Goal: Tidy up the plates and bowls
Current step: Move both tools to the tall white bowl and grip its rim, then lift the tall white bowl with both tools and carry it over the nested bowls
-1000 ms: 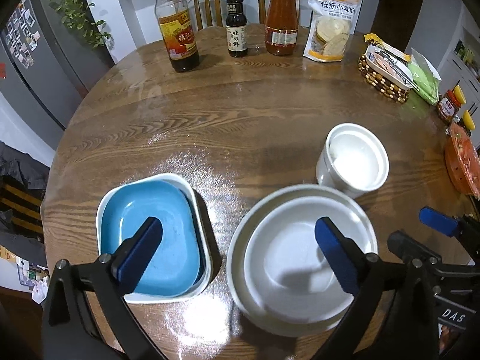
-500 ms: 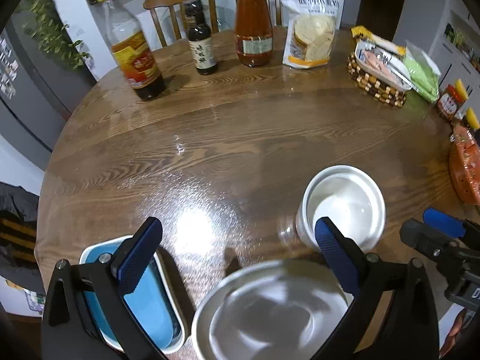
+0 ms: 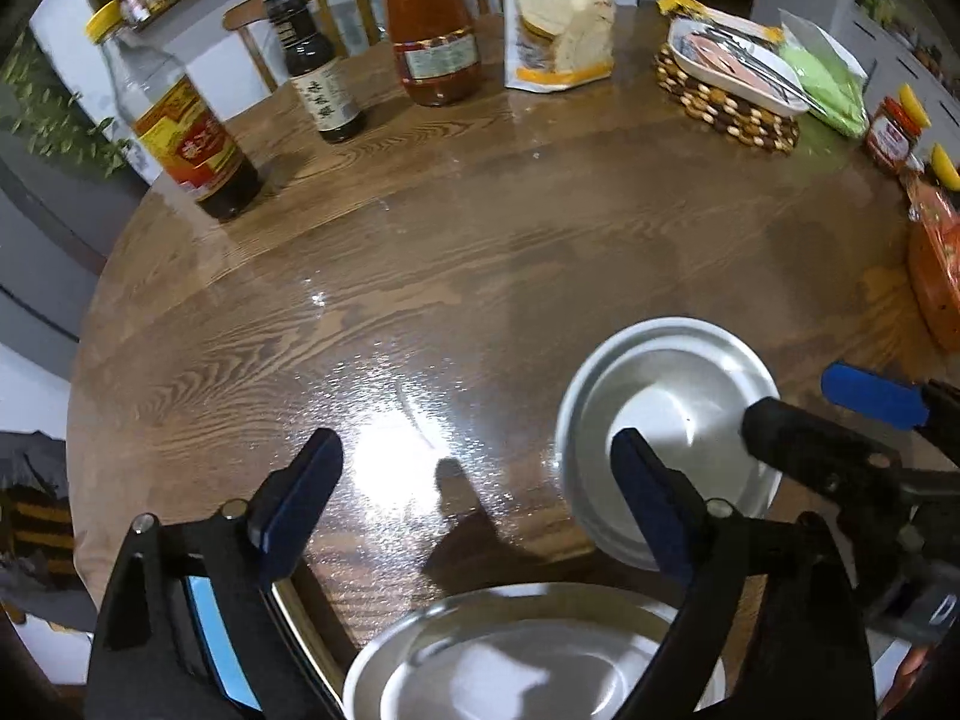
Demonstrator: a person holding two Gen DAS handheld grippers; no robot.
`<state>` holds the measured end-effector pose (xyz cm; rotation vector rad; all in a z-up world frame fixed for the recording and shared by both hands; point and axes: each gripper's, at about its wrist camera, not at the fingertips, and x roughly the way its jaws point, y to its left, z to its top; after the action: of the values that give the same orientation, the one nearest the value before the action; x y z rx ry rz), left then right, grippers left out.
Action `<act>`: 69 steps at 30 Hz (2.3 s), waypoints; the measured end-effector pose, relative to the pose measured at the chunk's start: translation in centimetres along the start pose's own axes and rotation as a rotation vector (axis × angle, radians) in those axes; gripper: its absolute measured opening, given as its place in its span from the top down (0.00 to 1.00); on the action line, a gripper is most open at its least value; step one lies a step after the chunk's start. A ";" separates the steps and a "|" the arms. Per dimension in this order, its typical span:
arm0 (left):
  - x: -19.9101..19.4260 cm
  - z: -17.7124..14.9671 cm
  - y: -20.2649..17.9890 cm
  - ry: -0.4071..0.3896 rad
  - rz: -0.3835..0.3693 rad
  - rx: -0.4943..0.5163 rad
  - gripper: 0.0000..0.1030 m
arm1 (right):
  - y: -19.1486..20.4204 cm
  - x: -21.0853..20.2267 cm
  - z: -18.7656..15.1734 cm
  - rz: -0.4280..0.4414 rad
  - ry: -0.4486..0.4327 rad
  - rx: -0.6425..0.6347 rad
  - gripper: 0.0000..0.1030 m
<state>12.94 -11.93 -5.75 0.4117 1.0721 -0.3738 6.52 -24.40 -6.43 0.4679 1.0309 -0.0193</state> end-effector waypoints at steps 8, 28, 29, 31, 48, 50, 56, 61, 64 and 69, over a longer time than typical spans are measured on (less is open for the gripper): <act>0.7 0.2 -1.7 0.016 -0.030 0.068 0.39 | 0.5 1.0 0.3 0.021 0.019 -0.023 0.41; 1.7 -0.1 -3.0 0.024 -0.137 0.090 0.73 | 0.6 1.7 -0.5 0.038 -0.015 0.039 0.73; 1.6 -0.1 -3.0 0.021 -0.138 0.089 0.73 | 0.6 1.6 -0.6 0.032 -0.023 0.042 0.73; 1.5 -0.2 -3.1 0.014 -0.144 0.090 0.73 | 0.3 1.2 -0.9 0.026 -0.037 0.057 0.73; -2.0 -0.7 -5.4 -0.083 -0.213 0.170 0.74 | -0.1 -4.5 -2.9 -0.034 -0.179 0.138 0.73; -2.6 -0.8 -5.7 -0.099 -0.209 0.185 0.74 | -0.2 -5.0 -3.2 -0.038 -0.194 0.148 0.73; -4.2 -1.3 -6.5 -0.131 -0.213 0.221 0.74 | -0.3 -6.6 -4.1 -0.056 -0.234 0.170 0.73; -5.4 -1.7 -6.8 -0.158 -0.217 0.230 0.74 | 0.2 -7.6 -4.5 -0.059 -0.250 0.160 0.73; -5.9 -2.1 -6.5 -0.169 -0.213 0.222 0.74 | 0.8 -7.9 -4.5 -0.054 -0.249 0.140 0.73; -6.6 -2.6 -5.6 -0.175 -0.197 0.189 0.74 | 1.7 -8.0 -4.4 -0.034 -0.240 0.101 0.73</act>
<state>5.37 -14.81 -1.67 0.4335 0.9112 -0.6782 -0.83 -22.79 -1.06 0.5260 0.8045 -0.1550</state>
